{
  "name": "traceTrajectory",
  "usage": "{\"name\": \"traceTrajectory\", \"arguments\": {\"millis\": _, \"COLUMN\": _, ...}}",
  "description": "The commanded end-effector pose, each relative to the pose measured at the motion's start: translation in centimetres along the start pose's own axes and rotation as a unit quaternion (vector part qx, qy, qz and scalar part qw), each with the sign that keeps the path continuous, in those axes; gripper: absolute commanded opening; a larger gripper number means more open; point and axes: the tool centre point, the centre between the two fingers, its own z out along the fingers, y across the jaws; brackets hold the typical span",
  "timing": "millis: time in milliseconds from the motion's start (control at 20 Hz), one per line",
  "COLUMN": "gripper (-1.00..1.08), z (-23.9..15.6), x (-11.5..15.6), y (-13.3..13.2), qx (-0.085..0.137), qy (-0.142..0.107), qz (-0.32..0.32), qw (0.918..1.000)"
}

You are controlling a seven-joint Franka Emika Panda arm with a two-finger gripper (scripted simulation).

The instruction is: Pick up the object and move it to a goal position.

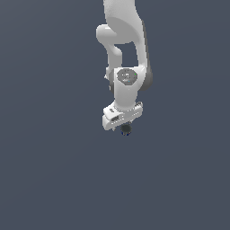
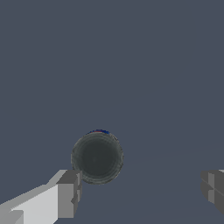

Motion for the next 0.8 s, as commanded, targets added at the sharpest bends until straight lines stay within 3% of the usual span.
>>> {"name": "traceTrajectory", "arguments": {"millis": 0, "gripper": 1.0, "z": 1.3, "x": -0.4, "y": -1.1, "qx": 0.001, "qy": -0.001, "qz": -0.038, "qw": 0.9993}}
{"name": "traceTrajectory", "arguments": {"millis": 400, "gripper": 1.0, "z": 3.6, "x": -1.2, "y": -3.4, "qx": 0.005, "qy": -0.003, "qz": -0.11, "qw": 0.9939}}
{"name": "traceTrajectory", "arguments": {"millis": 750, "gripper": 1.0, "z": 3.9, "x": -1.3, "y": -3.8, "qx": 0.006, "qy": -0.003, "qz": -0.119, "qw": 0.9928}}
